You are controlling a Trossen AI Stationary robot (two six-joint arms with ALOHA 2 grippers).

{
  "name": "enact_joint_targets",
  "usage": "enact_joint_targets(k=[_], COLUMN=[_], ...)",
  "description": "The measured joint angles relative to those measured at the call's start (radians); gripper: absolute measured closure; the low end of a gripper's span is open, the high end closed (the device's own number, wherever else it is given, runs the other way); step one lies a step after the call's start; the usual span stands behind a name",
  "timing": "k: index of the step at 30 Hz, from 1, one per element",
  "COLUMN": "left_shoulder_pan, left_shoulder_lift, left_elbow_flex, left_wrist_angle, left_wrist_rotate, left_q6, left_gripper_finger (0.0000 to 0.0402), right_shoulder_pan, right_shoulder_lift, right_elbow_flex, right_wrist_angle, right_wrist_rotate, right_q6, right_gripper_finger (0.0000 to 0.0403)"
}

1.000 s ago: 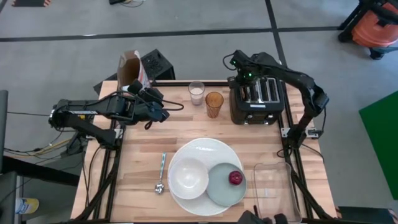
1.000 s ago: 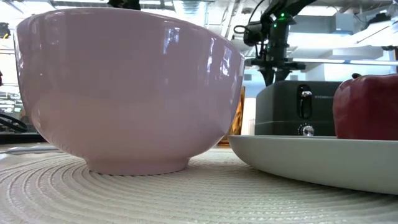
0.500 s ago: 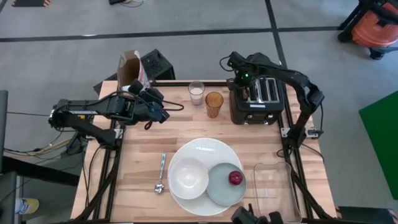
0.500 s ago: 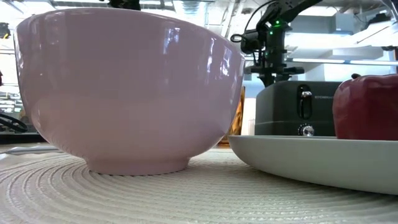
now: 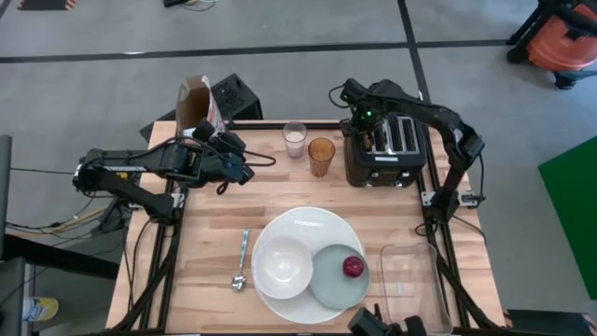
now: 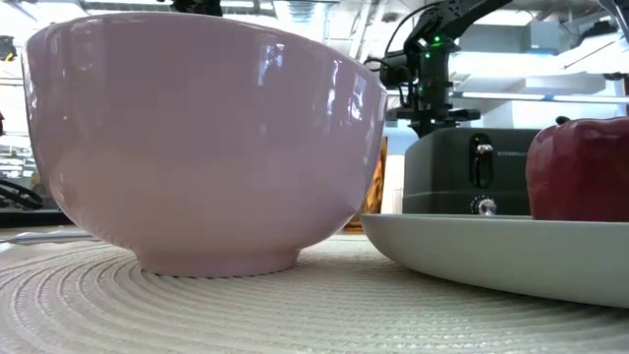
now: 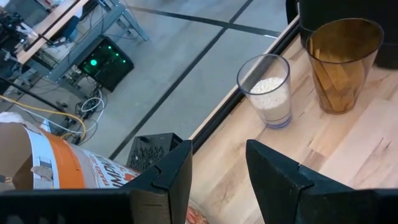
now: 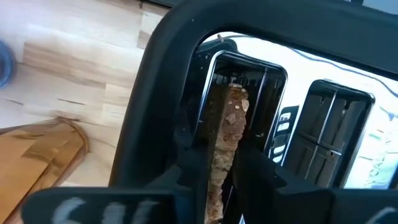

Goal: Arrange a breakfast setting
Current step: Put the toasted bread on the blue plate

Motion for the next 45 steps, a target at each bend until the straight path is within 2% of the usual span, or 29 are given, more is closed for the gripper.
enact_joint_targets(k=[14, 32, 45], left_shoulder_pan=[0.0, 0.0, 0.0], left_shoulder_lift=[0.0, 0.0, 0.0], left_elbow_flex=[0.0, 0.0, 0.0], left_wrist_angle=[0.0, 0.0, 0.0], left_wrist_rotate=[0.0, -0.001, -0.001], left_q6=[0.0, 0.025, 0.025], left_gripper_finger=[0.0262, 0.0262, 0.0262], right_shoulder_pan=[-0.005, -0.017, -0.022], right_shoulder_lift=[-0.006, -0.201, -0.23], right_elbow_flex=[-0.003, 0.028, 0.03], right_wrist_angle=[-0.014, -0.042, -0.052], right_wrist_rotate=[0.003, -0.018, -0.024], right_q6=[-0.025, -0.021, -0.029], right_gripper_finger=[0.0351, 0.0356, 0.0356])
